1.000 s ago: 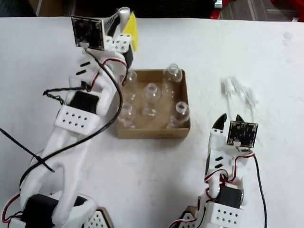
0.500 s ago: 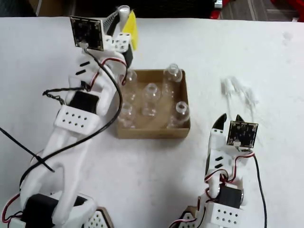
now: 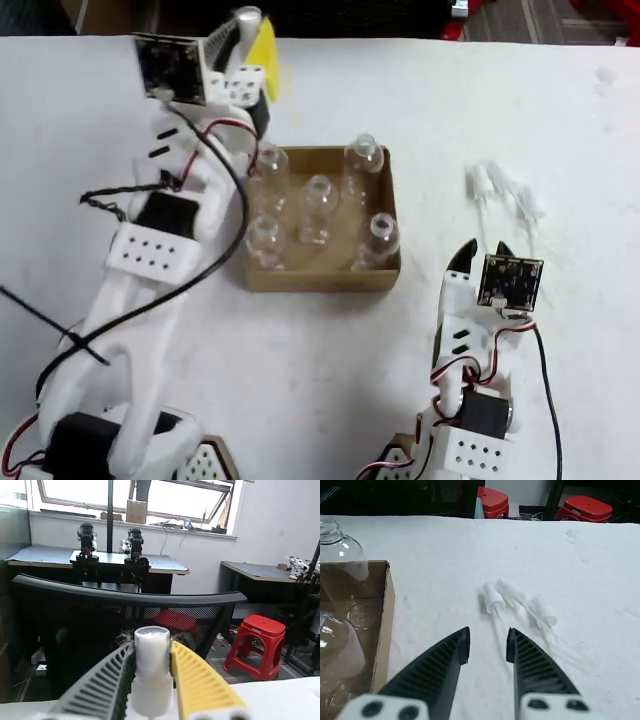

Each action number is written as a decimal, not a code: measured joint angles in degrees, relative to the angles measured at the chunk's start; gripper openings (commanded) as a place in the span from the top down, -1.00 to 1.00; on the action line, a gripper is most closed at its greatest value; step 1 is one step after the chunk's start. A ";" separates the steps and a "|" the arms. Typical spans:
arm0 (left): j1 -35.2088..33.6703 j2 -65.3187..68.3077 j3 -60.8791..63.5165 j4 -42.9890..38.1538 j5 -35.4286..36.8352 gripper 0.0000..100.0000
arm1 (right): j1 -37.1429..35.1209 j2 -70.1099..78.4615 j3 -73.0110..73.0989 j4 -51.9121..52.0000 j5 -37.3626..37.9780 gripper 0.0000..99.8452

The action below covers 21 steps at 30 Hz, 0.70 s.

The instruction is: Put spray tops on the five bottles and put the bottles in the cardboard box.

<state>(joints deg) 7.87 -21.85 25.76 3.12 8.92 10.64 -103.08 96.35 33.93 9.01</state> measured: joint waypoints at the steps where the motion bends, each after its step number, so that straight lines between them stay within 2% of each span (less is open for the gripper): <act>1: -0.97 -0.44 0.00 0.00 0.00 0.95 | 0.00 0.00 0.00 0.00 0.00 0.79; 8: -6.07 -6.86 5.27 0.00 0.09 0.95 | 0.00 0.00 0.00 0.00 0.00 0.79; 16: -0.97 -8.09 5.71 -0.70 0.09 0.95 | 0.00 0.00 0.00 0.00 0.00 0.79; 21: -0.62 -4.84 5.71 -2.46 0.00 0.95 | 0.00 0.00 0.00 0.00 0.00 0.79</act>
<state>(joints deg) 7.25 -26.68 31.47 0.66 8.92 10.64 -103.08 96.35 33.93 9.01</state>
